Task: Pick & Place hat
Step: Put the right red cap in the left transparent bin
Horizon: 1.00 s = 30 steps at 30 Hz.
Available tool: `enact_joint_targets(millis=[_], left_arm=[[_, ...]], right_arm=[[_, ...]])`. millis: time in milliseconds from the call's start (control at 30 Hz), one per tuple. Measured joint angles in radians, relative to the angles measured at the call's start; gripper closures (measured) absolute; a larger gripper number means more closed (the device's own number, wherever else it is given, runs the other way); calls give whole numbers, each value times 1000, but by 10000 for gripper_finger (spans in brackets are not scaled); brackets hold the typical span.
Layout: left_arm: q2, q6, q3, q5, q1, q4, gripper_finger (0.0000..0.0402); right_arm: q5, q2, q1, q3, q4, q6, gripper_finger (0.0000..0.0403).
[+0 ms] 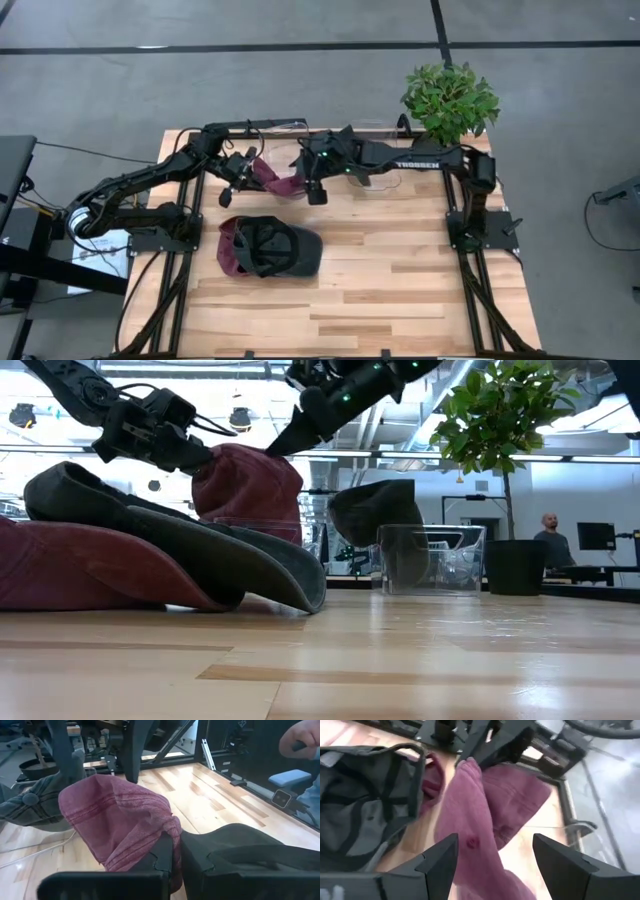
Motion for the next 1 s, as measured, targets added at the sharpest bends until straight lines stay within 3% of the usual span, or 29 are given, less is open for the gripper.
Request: enact_joint_targets(millis=[167, 267, 367, 533, 567, 1000], left_arm=[[0, 2, 0, -5, -5, 3, 384], [0, 3, 0, -38, -5, 7, 384], [0, 3, 0, -77, -5, 19, 384], [0, 3, 0, -152, -5, 87, 384], [0, 2, 0, -173, -5, 111, 384], [0, 0, 0, -283, -4, 452, 384]], right_arm=[[-33, 38, -11, 58, -68, 0, 160], [-33, 66, -20, 77, -79, -7, 189], [-32, 73, -30, 85, -87, -20, 243], [-50, 71, -39, 88, -82, -26, 376], [-54, 67, -42, 87, -85, -25, 388], [13, 62, -45, 87, 39, -8, 401]])
